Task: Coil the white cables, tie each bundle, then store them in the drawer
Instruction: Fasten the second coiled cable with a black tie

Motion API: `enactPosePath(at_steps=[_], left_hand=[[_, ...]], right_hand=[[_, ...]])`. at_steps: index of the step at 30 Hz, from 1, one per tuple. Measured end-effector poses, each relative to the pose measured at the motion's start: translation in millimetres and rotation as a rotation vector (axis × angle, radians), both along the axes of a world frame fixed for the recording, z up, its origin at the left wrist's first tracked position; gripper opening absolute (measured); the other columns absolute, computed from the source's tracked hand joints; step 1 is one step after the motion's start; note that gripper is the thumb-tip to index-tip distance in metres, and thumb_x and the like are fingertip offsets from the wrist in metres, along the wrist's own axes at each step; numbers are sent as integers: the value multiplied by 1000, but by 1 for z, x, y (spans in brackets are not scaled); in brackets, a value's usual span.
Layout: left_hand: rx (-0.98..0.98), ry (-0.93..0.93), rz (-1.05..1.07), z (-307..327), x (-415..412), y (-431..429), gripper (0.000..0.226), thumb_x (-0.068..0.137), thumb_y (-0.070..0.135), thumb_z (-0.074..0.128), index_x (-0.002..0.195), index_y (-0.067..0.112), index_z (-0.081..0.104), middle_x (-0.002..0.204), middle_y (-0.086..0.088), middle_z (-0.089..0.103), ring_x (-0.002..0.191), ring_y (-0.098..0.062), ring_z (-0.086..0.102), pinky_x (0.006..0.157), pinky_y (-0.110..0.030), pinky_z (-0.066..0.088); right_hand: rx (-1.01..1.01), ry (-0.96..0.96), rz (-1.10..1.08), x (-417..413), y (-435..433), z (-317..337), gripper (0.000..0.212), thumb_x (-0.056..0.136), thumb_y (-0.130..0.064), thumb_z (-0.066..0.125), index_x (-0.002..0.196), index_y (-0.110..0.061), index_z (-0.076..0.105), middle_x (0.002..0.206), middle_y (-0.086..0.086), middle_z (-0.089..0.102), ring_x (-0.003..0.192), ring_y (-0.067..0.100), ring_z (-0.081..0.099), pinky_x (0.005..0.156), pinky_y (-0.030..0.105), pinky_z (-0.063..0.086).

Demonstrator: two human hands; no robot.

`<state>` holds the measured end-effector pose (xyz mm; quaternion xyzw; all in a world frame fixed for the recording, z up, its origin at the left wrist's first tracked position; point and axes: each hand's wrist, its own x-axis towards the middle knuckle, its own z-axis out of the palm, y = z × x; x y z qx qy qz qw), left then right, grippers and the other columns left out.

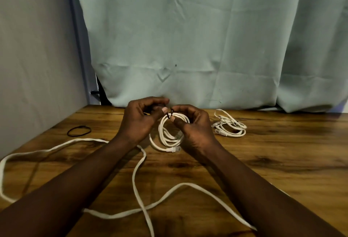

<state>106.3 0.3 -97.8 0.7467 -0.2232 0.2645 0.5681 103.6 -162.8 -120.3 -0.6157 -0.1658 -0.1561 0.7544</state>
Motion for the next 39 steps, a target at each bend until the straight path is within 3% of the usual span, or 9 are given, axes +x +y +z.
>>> enactPosePath(at_steps=[4,8,12,17,20,26,30,36,39], left_hand=[[-64,84,29,2,-4,-2,25,82,10,83,106,12,75,83,-7,79,80,-19,77,81,-40,64],[22,89,71,7,-4,-2,14,81,12,84,94,15,80,82,-3,79,79,-18,77,81,-47,63],[26,137,80,15,-7,-2,19,77,11,86,93,17,78,78,-4,78,78,-20,77,84,-46,63],[61,189,74,22,-12,-4,11,82,10,79,85,20,82,84,6,80,84,-10,76,89,-41,61],[89,194,87,25,-15,-4,12,83,11,79,85,22,82,83,7,79,83,-7,75,86,-35,61],[133,160,174,25,-19,-6,12,78,10,84,77,21,79,71,7,76,68,-7,72,68,-27,58],[206,121,204,24,-21,-8,12,83,11,79,77,21,79,60,17,69,57,6,62,52,-7,41],[237,55,262,23,-21,-10,11,82,12,81,79,23,80,55,20,64,54,7,59,50,-5,38],[194,61,278,22,-21,-10,8,81,14,82,80,22,81,52,22,62,52,7,57,49,-4,37]], right_hand=[[-155,-19,-62,1,-3,1,25,83,-1,80,99,-20,77,100,1,79,98,19,74,83,36,61],[-455,-126,-192,-5,-12,9,24,82,-15,83,99,-30,75,101,-10,76,99,3,69,71,9,47],[-716,-235,-313,-2,-18,11,28,85,-25,80,104,-42,70,105,-10,70,98,3,65,71,19,44],[-853,-358,-417,-10,-17,9,28,90,-26,76,115,-36,67,106,-5,64,89,8,61,77,23,51],[-884,-416,-478,-14,-16,9,31,89,-20,76,117,-30,65,108,-1,60,89,10,61,78,19,47],[-880,-514,-578,-13,-15,7,33,87,-11,78,116,-23,66,112,2,60,91,13,63,78,32,57],[-921,-666,-640,-11,-13,7,28,82,-1,79,104,-14,67,100,4,65,98,23,61,69,41,56],[-956,-804,-715,-12,-14,8,18,84,4,75,97,-7,68,93,6,69,96,27,57,68,38,51],[-1010,-813,-737,-13,-12,9,23,82,6,76,102,-5,69,96,9,70,97,28,57,67,37,51]])
